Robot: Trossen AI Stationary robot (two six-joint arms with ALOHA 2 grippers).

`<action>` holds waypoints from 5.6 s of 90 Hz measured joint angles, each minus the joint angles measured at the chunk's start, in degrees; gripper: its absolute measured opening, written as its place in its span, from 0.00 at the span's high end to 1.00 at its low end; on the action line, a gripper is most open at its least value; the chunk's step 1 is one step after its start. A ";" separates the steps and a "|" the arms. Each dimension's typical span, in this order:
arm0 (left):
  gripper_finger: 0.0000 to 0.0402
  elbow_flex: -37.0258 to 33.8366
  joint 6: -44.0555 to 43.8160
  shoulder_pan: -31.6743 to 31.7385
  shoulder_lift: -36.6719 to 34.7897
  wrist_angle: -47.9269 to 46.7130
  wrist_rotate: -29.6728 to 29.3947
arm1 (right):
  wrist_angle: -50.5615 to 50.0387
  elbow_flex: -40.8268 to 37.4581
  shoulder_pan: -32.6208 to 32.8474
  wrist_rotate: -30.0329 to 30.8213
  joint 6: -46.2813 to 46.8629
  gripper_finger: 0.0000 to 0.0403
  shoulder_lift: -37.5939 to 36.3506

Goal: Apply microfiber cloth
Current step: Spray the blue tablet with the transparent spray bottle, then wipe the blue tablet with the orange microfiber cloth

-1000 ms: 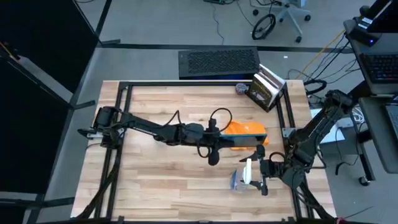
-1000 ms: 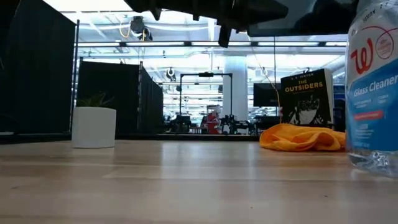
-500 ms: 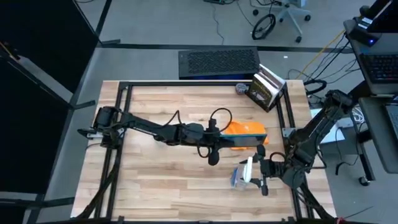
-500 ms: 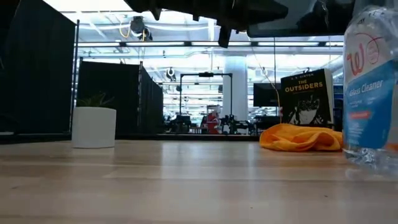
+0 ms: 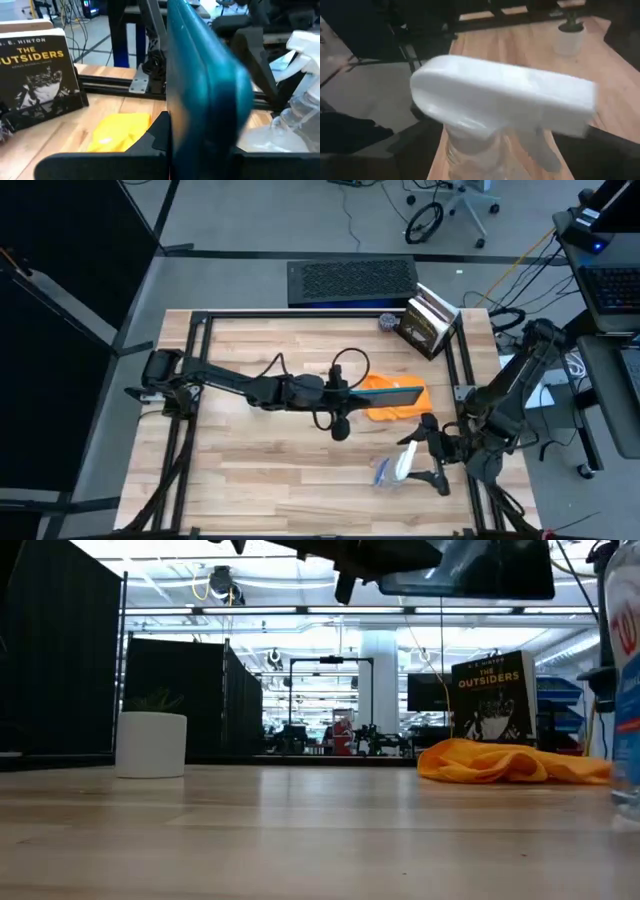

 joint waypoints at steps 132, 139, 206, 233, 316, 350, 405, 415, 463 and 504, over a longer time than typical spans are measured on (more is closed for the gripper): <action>0.98 0.04 5.60 8.56 6.88 -0.33 0.01 | -36.12 -8.04 -7.42 -0.16 61.10 0.13 7.99; 0.98 0.04 5.75 8.57 6.88 -2.03 0.03 | -36.09 -10.39 -8.96 -0.02 63.48 0.13 7.70; 0.98 -0.53 5.53 9.35 6.88 -1.96 0.21 | -8.75 -28.15 -27.70 -0.93 43.78 0.13 7.55; 0.98 -0.46 5.48 9.35 10.08 3.20 0.23 | 13.15 -34.14 -24.99 -1.43 38.53 0.13 7.48; 0.98 -0.35 6.01 7.57 16.94 -3.75 -4.82 | 12.37 -33.82 -24.11 -3.61 36.96 0.13 7.51; 0.98 -0.85 4.72 5.22 7.74 -17.19 -10.42 | 11.72 -33.62 -24.11 -5.27 32.41 0.13 7.10; 0.98 -1.53 -19.09 -2.10 -4.81 -43.14 18.50 | -1.29 -23.22 -23.54 -7.82 22.58 0.13 5.02; 0.98 -2.88 -19.07 -2.94 -4.51 -42.86 25.59 | -1.39 -23.22 -23.54 -7.53 22.60 0.13 5.08; 0.88 -5.86 -20.13 0.62 4.89 -28.22 36.25 | -0.78 -23.17 -23.56 -7.08 24.04 0.13 5.36; 0.72 -6.03 -19.98 1.01 5.15 -29.15 32.95 | -0.46 -23.15 -23.56 -6.82 24.02 0.13 5.36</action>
